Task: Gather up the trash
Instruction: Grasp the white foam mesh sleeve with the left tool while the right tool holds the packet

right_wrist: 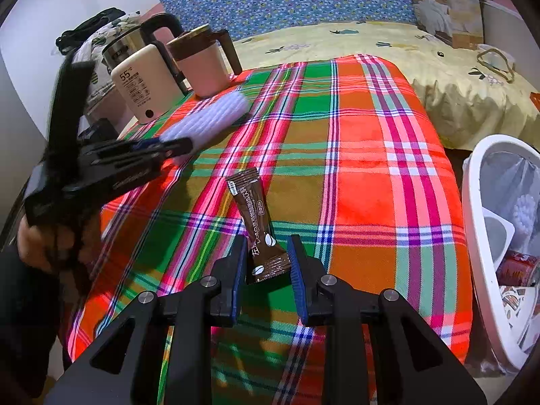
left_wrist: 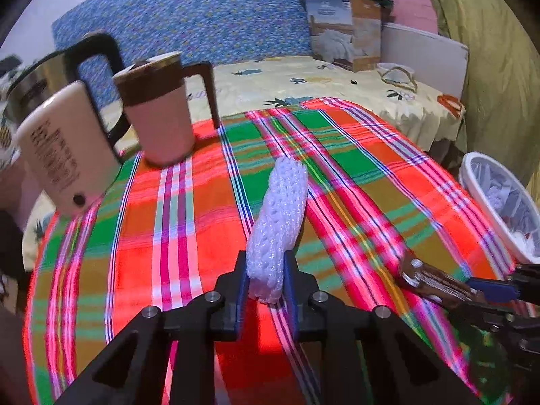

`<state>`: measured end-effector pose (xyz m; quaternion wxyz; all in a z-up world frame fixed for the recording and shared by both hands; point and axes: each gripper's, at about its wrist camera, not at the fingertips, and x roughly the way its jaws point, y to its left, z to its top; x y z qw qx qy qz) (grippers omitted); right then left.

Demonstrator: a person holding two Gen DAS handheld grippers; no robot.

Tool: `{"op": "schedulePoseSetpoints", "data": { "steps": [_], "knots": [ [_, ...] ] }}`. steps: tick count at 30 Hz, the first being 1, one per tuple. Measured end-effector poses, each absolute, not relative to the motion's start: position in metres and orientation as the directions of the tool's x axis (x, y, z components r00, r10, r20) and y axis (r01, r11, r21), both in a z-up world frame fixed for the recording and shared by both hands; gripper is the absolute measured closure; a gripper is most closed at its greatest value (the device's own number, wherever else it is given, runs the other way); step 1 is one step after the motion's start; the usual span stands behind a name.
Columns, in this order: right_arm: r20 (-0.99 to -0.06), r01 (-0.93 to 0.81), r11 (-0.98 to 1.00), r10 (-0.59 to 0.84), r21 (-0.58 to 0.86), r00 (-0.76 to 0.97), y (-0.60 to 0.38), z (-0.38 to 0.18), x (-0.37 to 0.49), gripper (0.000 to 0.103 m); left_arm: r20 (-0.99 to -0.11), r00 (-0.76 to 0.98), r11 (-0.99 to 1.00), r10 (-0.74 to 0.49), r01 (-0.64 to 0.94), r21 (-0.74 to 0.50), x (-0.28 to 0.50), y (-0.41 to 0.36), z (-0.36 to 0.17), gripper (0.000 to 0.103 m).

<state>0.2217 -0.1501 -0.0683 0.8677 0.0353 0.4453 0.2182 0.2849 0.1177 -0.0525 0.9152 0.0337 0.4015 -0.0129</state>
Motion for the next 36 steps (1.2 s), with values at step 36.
{"op": "schedulePoseSetpoints", "data": {
  "steps": [36],
  "knots": [
    [-0.750, -0.310, 0.916, 0.390, 0.256, 0.534, -0.174, -0.058, 0.181, 0.076, -0.740, 0.672, 0.997, -0.021, -0.040, -0.064, 0.189, 0.072, -0.051, 0.079]
  ]
}}
